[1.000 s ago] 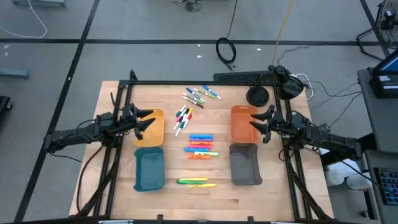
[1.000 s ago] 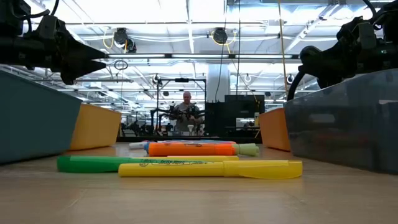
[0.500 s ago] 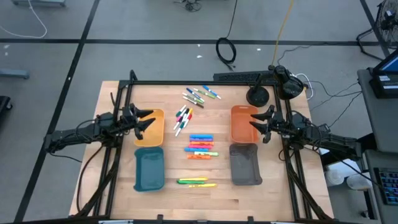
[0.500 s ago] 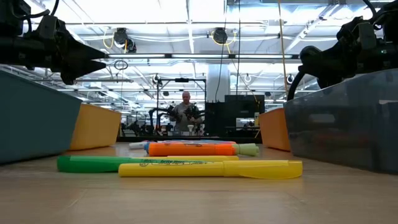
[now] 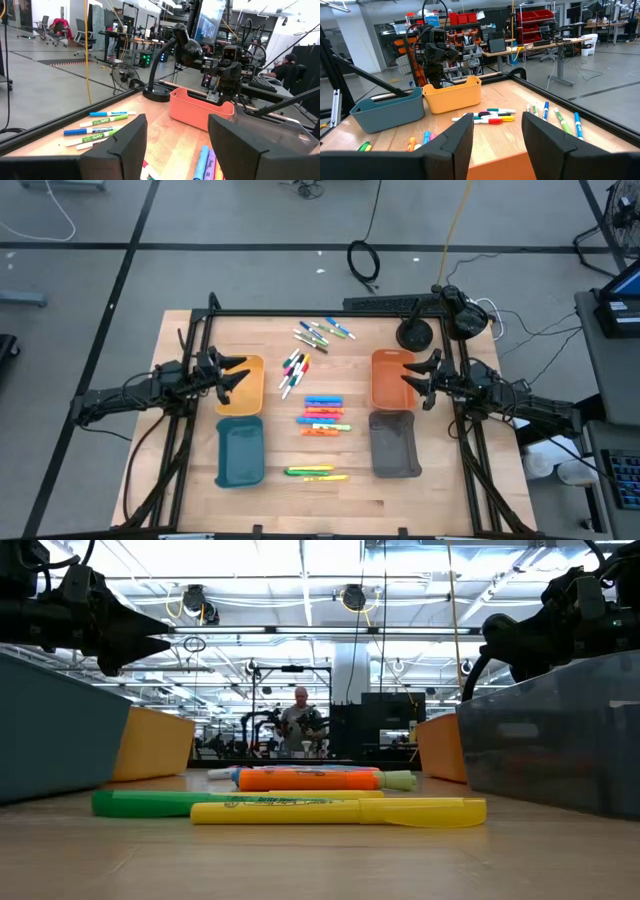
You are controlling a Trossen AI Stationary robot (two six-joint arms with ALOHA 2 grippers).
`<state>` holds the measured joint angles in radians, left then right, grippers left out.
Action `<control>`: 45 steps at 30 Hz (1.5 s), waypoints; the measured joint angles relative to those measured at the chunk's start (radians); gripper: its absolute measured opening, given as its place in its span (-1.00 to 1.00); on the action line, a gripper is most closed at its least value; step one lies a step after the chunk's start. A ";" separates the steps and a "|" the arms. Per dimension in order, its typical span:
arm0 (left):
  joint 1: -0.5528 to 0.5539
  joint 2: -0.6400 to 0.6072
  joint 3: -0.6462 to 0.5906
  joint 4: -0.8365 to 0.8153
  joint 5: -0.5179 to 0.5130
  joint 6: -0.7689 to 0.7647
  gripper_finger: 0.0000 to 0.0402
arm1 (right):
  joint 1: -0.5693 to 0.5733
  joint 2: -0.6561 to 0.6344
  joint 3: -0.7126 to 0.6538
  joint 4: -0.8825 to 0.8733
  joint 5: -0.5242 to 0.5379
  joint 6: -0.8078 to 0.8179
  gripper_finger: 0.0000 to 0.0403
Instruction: Pick & Place Markers
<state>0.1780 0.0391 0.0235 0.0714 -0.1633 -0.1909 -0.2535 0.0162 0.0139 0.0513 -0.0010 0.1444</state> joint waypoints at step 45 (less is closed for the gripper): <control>0.000 0.000 0.000 0.000 0.000 0.000 0.07 | 0.000 0.000 0.000 0.070 0.002 0.000 -0.23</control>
<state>0.1780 0.0391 0.0237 0.0712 -0.1631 -0.1909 -0.2535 0.0166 0.0139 0.1214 0.0010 0.1448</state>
